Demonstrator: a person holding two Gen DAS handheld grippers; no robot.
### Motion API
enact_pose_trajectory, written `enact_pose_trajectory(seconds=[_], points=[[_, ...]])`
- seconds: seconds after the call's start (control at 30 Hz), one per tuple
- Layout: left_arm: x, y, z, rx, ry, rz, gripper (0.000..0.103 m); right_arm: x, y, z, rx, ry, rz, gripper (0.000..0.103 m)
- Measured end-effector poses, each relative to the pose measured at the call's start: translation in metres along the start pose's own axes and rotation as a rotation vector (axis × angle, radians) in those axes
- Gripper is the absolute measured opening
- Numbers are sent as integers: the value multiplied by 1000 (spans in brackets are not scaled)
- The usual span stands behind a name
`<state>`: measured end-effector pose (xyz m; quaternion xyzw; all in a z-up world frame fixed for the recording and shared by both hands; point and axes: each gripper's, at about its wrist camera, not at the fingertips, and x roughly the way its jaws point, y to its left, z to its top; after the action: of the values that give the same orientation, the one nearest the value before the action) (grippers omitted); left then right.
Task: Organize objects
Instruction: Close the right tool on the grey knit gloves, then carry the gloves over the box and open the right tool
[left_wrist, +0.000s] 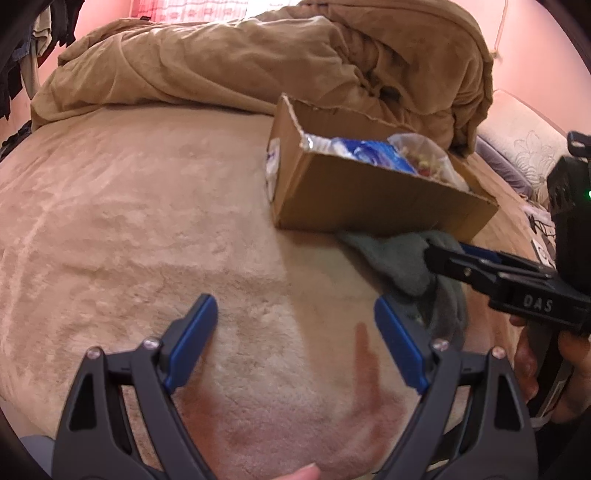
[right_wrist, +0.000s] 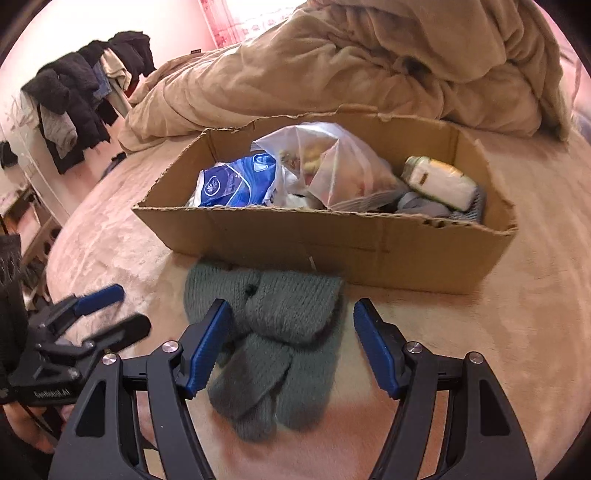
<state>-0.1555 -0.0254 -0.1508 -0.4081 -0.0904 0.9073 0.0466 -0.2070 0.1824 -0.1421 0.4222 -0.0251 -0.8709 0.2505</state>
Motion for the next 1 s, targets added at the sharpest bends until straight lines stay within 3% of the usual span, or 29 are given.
enact_pose_trajectory(seconds=[0.07,0.17,0.37,0.77,1.0], points=[[1,-1,-1,8,2,5,88,5,-1,1,4,-1,1,71],[2,-2,-2,6,5,4,88,13,2,2,6,16,38,54],[-7,1,-6,-14,-6,-8,88,2,11,-2,-24,5,37,41],[-53,-7,5,-33,-55,-28,88,-42,30,-3,-64,-63,-6,39],[-79,-11,20,-32,-93,-1,88,-80,43,10,-92,-135,-15,39]])
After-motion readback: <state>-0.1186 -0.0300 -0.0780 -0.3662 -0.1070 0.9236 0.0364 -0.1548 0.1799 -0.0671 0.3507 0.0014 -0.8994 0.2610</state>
